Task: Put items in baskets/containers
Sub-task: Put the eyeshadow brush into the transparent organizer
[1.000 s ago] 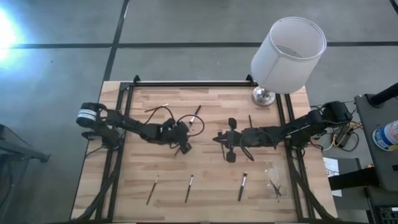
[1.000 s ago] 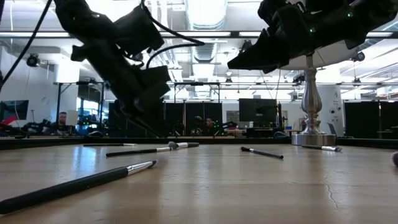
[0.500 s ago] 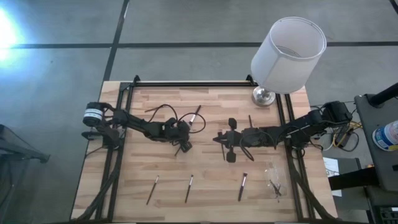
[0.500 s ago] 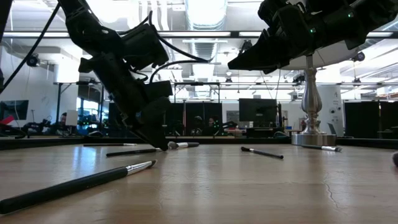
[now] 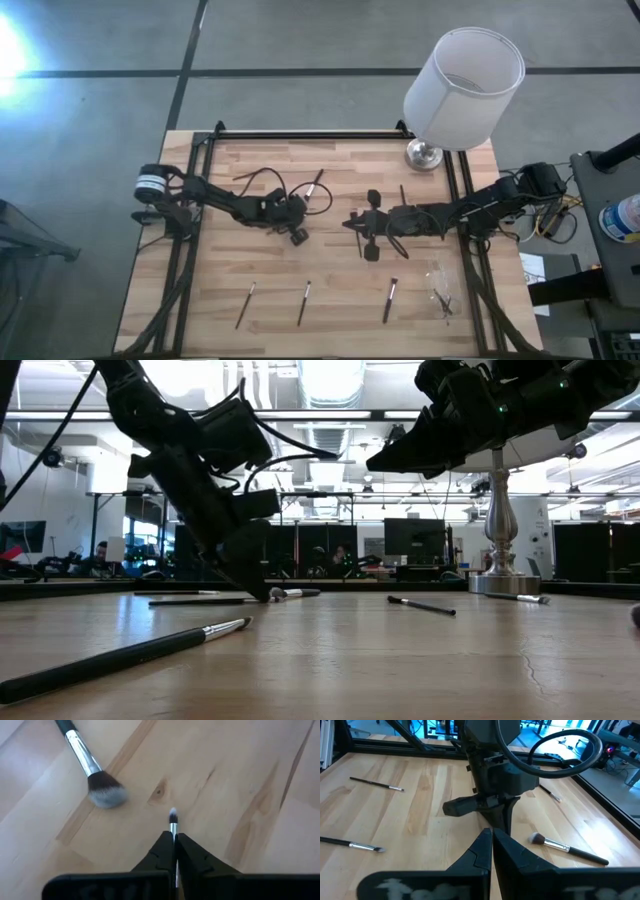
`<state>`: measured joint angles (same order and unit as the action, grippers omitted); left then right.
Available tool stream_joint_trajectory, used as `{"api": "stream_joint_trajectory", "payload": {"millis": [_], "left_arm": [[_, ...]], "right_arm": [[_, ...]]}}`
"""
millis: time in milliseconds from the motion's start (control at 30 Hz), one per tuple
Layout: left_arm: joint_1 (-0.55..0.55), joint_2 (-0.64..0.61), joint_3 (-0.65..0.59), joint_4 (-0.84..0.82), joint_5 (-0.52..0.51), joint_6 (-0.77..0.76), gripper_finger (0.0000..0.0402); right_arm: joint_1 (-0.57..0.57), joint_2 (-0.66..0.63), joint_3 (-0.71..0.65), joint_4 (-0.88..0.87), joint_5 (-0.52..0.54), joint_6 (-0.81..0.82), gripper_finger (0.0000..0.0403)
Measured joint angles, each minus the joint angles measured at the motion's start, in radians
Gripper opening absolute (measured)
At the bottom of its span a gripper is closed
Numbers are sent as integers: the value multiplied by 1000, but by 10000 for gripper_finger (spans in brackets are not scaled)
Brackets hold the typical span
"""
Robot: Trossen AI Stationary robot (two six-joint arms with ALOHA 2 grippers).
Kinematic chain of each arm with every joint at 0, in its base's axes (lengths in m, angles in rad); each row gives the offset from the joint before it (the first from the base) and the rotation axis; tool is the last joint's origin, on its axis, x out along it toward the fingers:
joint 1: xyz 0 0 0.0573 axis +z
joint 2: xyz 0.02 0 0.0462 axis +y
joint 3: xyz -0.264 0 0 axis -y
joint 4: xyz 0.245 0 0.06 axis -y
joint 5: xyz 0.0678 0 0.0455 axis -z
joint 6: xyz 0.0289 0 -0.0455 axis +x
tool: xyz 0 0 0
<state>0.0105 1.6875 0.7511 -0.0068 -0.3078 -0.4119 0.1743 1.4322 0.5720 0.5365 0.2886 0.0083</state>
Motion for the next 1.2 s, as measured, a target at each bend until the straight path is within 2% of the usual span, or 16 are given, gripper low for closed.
{"api": "stream_joint_trajectory", "payload": {"millis": [333,500,700,900,1067,1200], "left_arm": [[-20,-124,-32,-24,0,17,2],[-58,-197,-86,21,-27,17,2],[-97,-286,-186,161,-34,13,2],[-111,-319,-232,139,-6,-7,0],[-130,-301,-228,27,34,-8,24],[-187,-304,-220,5,65,-7,55]], "right_arm": [[0,-1,-4,-4,0,11,9],[0,-1,-12,-3,1,13,8],[0,-1,-15,-1,1,41,8],[0,-1,-17,6,1,41,8],[0,-1,-17,9,1,41,8],[0,0,-17,9,1,41,8]]}}
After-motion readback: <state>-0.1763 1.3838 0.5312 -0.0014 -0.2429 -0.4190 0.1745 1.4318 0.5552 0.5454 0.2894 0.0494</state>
